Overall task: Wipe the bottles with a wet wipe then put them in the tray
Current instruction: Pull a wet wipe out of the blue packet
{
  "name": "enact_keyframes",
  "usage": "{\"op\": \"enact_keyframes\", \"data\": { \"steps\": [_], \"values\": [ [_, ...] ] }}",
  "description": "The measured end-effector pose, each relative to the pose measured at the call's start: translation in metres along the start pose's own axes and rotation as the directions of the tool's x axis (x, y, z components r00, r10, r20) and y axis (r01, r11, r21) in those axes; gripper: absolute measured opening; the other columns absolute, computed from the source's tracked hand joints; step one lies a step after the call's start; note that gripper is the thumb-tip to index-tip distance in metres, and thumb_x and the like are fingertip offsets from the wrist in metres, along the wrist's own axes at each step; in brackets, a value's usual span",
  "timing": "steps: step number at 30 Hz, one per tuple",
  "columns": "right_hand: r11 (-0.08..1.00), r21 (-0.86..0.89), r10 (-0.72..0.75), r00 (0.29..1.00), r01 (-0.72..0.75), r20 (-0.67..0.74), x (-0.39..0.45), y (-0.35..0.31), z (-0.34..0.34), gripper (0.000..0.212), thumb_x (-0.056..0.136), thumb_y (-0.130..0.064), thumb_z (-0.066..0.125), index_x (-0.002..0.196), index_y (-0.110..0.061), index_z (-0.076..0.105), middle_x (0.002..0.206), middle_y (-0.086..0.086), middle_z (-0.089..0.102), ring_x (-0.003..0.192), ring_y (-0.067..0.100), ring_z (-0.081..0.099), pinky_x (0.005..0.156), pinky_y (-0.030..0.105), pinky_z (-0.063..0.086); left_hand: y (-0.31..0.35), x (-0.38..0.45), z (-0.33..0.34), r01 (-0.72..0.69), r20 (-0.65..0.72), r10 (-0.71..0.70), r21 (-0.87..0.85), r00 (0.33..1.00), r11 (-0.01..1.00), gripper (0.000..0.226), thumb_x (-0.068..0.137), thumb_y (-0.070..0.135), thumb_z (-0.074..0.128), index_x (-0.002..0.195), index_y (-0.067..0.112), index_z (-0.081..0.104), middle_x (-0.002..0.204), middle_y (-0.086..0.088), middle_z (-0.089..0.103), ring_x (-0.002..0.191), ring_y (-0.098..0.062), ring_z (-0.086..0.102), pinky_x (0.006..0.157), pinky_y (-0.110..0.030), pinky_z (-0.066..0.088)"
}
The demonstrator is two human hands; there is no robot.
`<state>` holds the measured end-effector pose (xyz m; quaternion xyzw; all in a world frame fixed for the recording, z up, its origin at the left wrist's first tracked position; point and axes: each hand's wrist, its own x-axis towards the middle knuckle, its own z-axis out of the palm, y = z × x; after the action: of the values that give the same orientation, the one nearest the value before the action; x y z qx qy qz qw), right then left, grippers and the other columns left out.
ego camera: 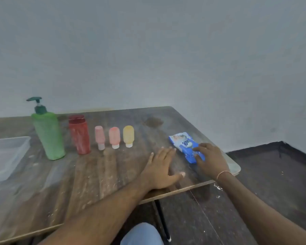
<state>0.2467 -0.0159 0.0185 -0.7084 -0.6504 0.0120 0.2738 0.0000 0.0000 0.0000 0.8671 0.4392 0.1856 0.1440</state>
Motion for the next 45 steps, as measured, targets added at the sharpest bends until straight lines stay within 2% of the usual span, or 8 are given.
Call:
{"op": "enact_keyframes", "data": {
  "steps": [8, 12, 18, 26, 30, 36, 41, 45],
  "values": [
    [0.998, -0.055, 0.048, 0.989, -0.041, 0.137, 0.056, -0.001, 0.005, 0.017, 0.092, -0.032, 0.073, 0.106, -0.031, 0.082, 0.131, -0.009, 0.062, 0.110, 0.020, 0.067, 0.092, 0.030, 0.049, 0.002, 0.094, 0.026, 0.122, -0.037, -0.126, -0.100, 0.991, 0.988, 0.086, 0.096, 0.079, 0.040, 0.168, 0.040, 0.011, 0.177, 0.015, 0.008, 0.164, -0.015, 0.000, 0.131, -0.058, 0.003],
    [0.985, -0.171, 0.048, 0.979, -0.014, 0.200, 0.069, 0.003, 0.005, 0.025, 0.086, -0.027, 0.077, 0.110, -0.027, 0.082, 0.131, -0.007, 0.066, 0.115, 0.019, 0.067, 0.098, 0.029, 0.049, 0.002, 0.107, 0.037, 0.074, -0.008, -0.075, -0.035, 0.997, 0.997, 0.078, 0.098, 0.073, 0.037, 0.167, 0.042, 0.015, 0.176, 0.018, 0.010, 0.164, -0.013, -0.002, 0.130, -0.062, 0.004],
    [0.955, -0.292, 0.033, 0.954, 0.058, 0.297, 0.081, 0.002, 0.004, 0.030, 0.090, -0.029, 0.072, 0.118, -0.022, 0.080, 0.136, -0.007, 0.061, 0.117, 0.018, 0.064, 0.089, 0.023, 0.041, -0.001, 0.108, 0.041, 0.069, 0.002, -0.069, 0.010, 0.998, 0.998, 0.074, 0.094, 0.069, 0.038, 0.162, 0.040, 0.033, 0.175, 0.013, 0.018, 0.164, -0.016, 0.002, 0.128, -0.062, 0.002],
    [0.943, -0.326, 0.018, 0.964, 0.072, 0.265, 0.085, 0.002, 0.006, 0.013, 0.095, -0.027, 0.070, 0.103, -0.023, 0.080, 0.125, -0.005, 0.067, 0.109, 0.021, 0.068, 0.087, 0.026, 0.045, -0.004, 0.112, 0.044, 0.068, 0.062, -0.074, 0.082, 0.995, 0.994, 0.087, 0.087, 0.090, 0.032, 0.164, 0.050, 0.020, 0.177, 0.011, 0.011, 0.165, -0.020, 0.000, 0.127, -0.065, 0.000],
    [0.966, -0.257, 0.022, 0.969, 0.043, 0.246, 0.079, 0.001, 0.008, 0.017, 0.098, -0.021, 0.064, 0.105, -0.018, 0.079, 0.126, -0.002, 0.064, 0.110, 0.024, 0.066, 0.092, 0.030, 0.049, -0.004, 0.112, 0.044, 0.060, 0.066, -0.067, 0.112, 0.996, 0.992, 0.097, 0.081, 0.100, 0.030, 0.163, 0.052, 0.016, 0.178, 0.012, 0.009, 0.164, -0.021, 0.002, 0.127, -0.067, 0.001],
    [0.997, -0.016, 0.077, 0.970, -0.076, 0.229, 0.079, 0.010, 0.002, 0.010, 0.093, -0.019, 0.074, 0.087, -0.028, 0.072, 0.117, -0.005, 0.065, 0.101, 0.019, 0.065, 0.088, 0.025, 0.042, -0.002, 0.111, 0.043, 0.058, 0.058, -0.065, 0.104, 0.996, 0.993, 0.099, 0.081, 0.099, 0.033, 0.165, 0.050, 0.011, 0.177, 0.013, 0.010, 0.164, -0.021, 0.004, 0.127, -0.068, 0.002],
    [0.975, 0.142, 0.131, 0.959, -0.170, 0.252, 0.077, 0.013, -0.005, 0.015, 0.090, -0.013, 0.074, 0.081, -0.025, 0.073, 0.119, -0.005, 0.064, 0.110, 0.016, 0.060, 0.093, 0.027, 0.039, -0.002, 0.112, 0.045, 0.063, 0.038, -0.067, 0.099, 0.997, 0.993, 0.102, 0.079, 0.100, 0.034, 0.165, 0.050, 0.011, 0.177, 0.014, 0.011, 0.164, -0.020, 0.008, 0.127, -0.066, 0.002],
    [0.923, 0.303, 0.150, 0.946, -0.238, 0.286, 0.074, 0.020, -0.011, 0.008, 0.091, -0.009, 0.072, 0.087, -0.016, 0.076, 0.118, -0.005, 0.068, 0.113, 0.020, 0.064, 0.098, 0.037, 0.050, -0.002, 0.112, 0.045, 0.059, 0.017, -0.061, 0.098, 0.998, 0.993, 0.103, 0.079, 0.100, 0.034, 0.165, 0.048, 0.013, 0.177, 0.013, 0.014, 0.163, -0.020, 0.012, 0.127, -0.066, 0.005]
  ]
}}
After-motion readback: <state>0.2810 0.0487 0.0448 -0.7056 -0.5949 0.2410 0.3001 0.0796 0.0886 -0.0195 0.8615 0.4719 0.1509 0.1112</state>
